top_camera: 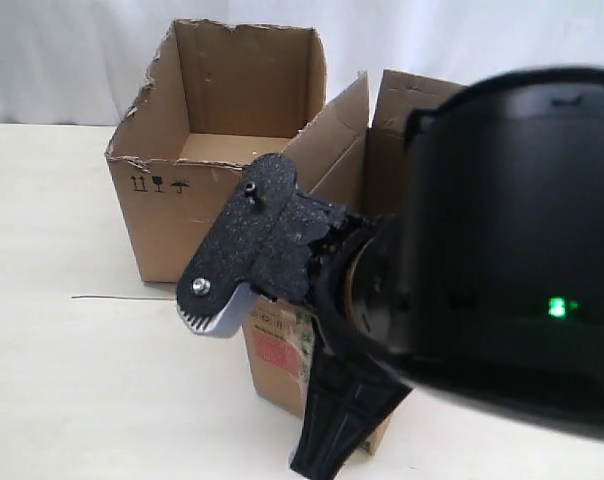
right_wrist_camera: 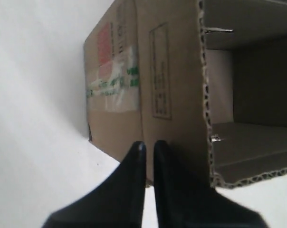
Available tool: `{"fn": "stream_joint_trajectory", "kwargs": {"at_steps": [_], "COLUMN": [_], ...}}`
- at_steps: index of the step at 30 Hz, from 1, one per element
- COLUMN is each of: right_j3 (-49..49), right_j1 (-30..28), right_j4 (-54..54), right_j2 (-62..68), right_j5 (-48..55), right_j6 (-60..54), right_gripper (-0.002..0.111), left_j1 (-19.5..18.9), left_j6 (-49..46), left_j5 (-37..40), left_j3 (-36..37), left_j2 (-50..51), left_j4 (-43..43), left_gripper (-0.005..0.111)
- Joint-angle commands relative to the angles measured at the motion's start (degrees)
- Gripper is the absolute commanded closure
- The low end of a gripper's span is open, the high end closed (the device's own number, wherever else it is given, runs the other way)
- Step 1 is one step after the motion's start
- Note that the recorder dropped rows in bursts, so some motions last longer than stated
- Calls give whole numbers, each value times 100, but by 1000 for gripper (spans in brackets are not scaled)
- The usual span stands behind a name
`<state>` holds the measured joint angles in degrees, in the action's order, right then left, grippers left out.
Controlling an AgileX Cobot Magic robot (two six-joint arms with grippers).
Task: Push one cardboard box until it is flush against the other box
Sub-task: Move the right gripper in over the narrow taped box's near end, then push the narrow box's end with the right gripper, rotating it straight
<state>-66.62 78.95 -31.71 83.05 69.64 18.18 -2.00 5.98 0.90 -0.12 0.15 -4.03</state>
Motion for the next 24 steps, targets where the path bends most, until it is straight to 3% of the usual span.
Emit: {"fn": "stream_joint_trajectory", "kwargs": {"at_steps": [1,24], "right_j3": [-37,-37], "right_j1": [-212,-1550], "right_j4": [-423,-546], "right_j2": [-7,-7], "right_j5": [32,-594], "right_j6": [51,-38], "right_gripper": [103,103], "left_j1": [0,0], "left_j6": [33,33], "left_j5": [-14,-24], "left_j3": [12,12], "left_j2": [-15,-15], "left_j4": [-19,19], "left_gripper": [107,107]}}
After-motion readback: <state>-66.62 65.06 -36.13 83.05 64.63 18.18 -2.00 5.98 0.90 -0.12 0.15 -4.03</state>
